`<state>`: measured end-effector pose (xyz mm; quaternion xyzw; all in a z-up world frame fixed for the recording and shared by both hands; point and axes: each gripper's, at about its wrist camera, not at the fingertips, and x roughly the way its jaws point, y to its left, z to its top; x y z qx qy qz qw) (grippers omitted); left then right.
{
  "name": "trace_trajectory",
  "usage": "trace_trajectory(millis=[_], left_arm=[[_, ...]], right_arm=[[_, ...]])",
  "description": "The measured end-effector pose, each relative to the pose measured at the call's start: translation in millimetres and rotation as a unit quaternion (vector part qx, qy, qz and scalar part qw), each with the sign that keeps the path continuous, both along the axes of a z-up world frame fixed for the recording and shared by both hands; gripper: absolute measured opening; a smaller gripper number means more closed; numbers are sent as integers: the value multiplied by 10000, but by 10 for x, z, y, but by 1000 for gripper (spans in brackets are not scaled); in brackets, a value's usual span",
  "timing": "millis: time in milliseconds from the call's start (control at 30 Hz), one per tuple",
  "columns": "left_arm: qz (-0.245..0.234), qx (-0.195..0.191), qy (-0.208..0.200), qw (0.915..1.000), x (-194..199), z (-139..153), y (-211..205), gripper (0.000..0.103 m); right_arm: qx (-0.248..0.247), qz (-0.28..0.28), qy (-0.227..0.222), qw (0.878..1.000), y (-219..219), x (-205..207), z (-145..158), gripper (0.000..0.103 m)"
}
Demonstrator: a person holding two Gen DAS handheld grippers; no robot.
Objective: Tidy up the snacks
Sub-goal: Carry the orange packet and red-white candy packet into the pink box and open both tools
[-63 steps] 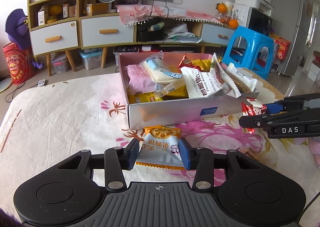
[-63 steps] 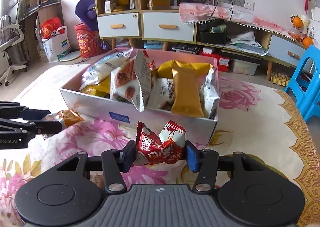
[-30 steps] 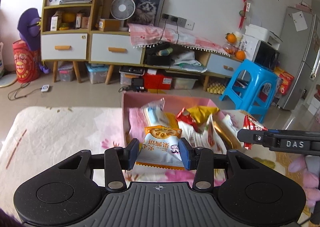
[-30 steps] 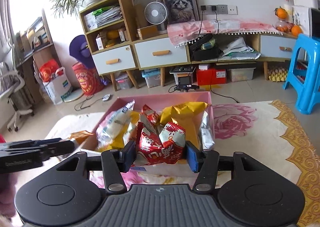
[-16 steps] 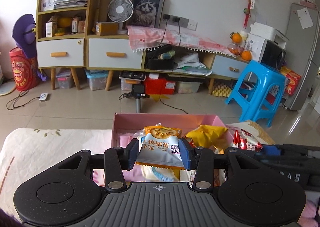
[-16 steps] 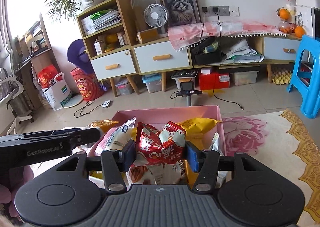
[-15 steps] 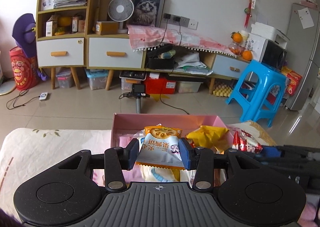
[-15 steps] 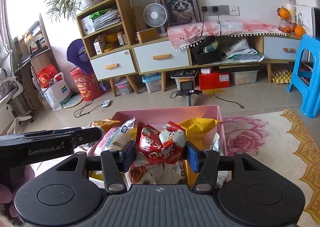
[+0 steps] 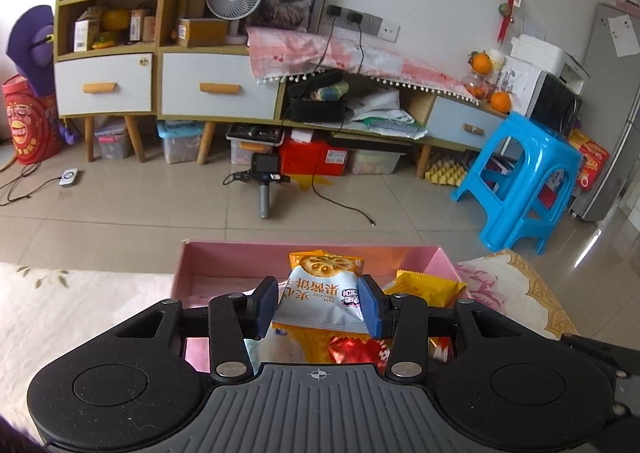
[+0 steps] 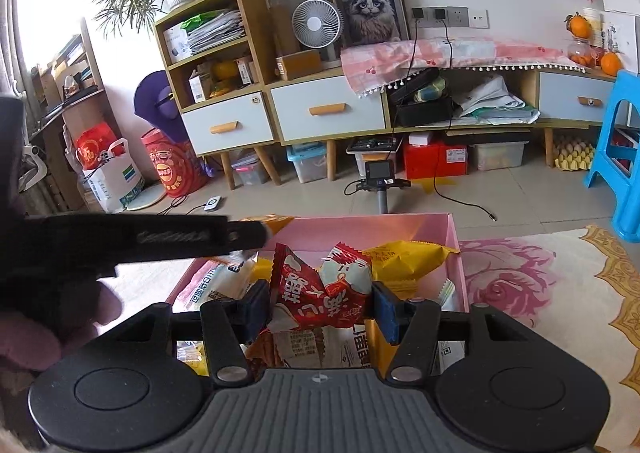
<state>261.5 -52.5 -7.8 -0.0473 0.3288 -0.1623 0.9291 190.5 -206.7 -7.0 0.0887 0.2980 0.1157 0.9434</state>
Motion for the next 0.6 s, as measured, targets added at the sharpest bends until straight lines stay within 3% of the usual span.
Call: trace_trajectory(millis=[267,433,600], left_arm=[[3,166,200,9997,243,-94,-183,43],[29,196,156,9997,240,-108,-200,65],[84,192,153,9997,182,-51,-160,68]], right_arm=[[53,26,-32,10000,-15,69,-37,49],[16,-11,-114,9999,-24,62,-57,63],[58,16,-80,10000,-45,44,-26,71]])
